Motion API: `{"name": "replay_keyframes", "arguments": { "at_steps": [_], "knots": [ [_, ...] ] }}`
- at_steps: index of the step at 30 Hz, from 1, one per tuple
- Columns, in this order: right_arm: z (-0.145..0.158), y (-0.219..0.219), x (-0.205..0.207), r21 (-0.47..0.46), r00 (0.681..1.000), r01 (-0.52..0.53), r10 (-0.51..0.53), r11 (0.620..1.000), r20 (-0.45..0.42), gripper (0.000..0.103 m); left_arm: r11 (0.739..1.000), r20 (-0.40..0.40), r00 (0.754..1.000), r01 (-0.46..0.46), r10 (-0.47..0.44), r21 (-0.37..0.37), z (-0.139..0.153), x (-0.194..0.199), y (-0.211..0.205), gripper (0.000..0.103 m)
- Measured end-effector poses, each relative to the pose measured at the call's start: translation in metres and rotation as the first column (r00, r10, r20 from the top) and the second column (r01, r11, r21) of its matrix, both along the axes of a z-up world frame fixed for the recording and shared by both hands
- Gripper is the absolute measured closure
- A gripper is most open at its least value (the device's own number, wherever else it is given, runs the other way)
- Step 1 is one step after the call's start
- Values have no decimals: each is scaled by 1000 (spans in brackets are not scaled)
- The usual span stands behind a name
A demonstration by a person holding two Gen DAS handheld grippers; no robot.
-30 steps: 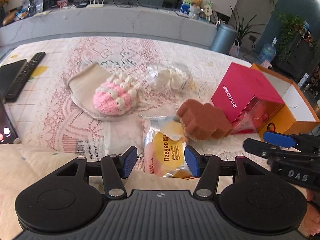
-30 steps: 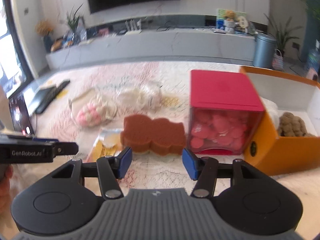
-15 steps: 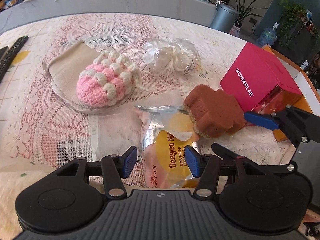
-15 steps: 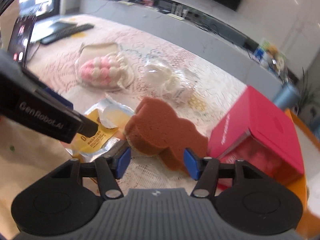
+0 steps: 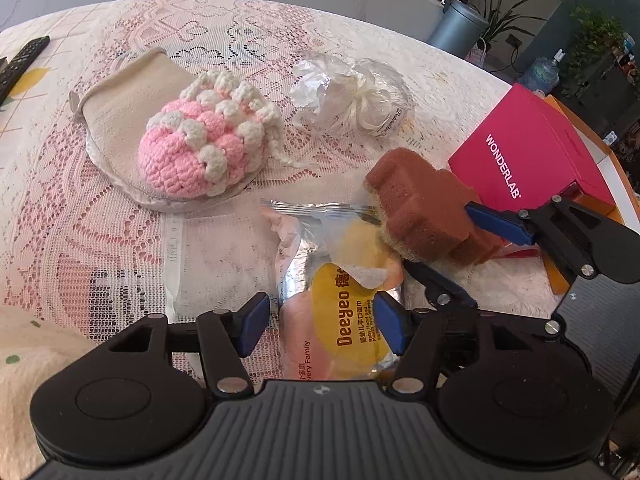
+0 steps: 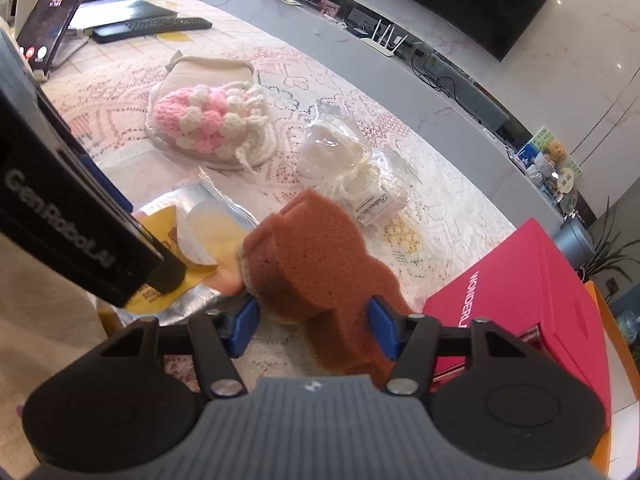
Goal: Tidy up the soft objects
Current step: 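Grasp the brown sponge with the right tool and lift it, then grasp the Deeyeo packet with the left tool while the right tool holds the sponge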
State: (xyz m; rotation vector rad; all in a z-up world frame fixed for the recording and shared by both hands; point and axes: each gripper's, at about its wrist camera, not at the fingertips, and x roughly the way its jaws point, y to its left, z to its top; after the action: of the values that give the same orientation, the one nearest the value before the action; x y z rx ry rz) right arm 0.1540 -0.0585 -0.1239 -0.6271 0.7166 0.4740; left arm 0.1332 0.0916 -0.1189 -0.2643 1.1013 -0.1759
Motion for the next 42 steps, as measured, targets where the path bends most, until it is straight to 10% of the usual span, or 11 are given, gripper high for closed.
{"name": "replay_keyframes", "arguments": {
  "at_steps": [9, 16, 28, 35, 42],
  "knots": [
    [59, -36, -6, 255, 972, 122, -63, 959, -228, 58, 1000, 14, 1000, -10, 11, -26, 5, -6, 1, 33],
    [52, -93, 26, 469, 768, 503, -127, 726, -628, 57, 1000, -2, 1000, -19, 19, 0, 3, -4, -3, 33],
    [23, -67, 24, 420, 838, 473, -250, 774, -485, 65, 1000, -7, 1000, -21, 21, 21, -5, 4, -10, 17],
    [28, -71, 25, 445, 849, 466, -245, 765, -468, 69, 1000, 81, 997, -11, 12, -16, 5, -11, -11, 64],
    [35, -87, 10, 469, 795, 528, -220, 708, -565, 70, 993, 171, 985, 55, -37, -101, 19, -26, -11, 64]
  ]
}}
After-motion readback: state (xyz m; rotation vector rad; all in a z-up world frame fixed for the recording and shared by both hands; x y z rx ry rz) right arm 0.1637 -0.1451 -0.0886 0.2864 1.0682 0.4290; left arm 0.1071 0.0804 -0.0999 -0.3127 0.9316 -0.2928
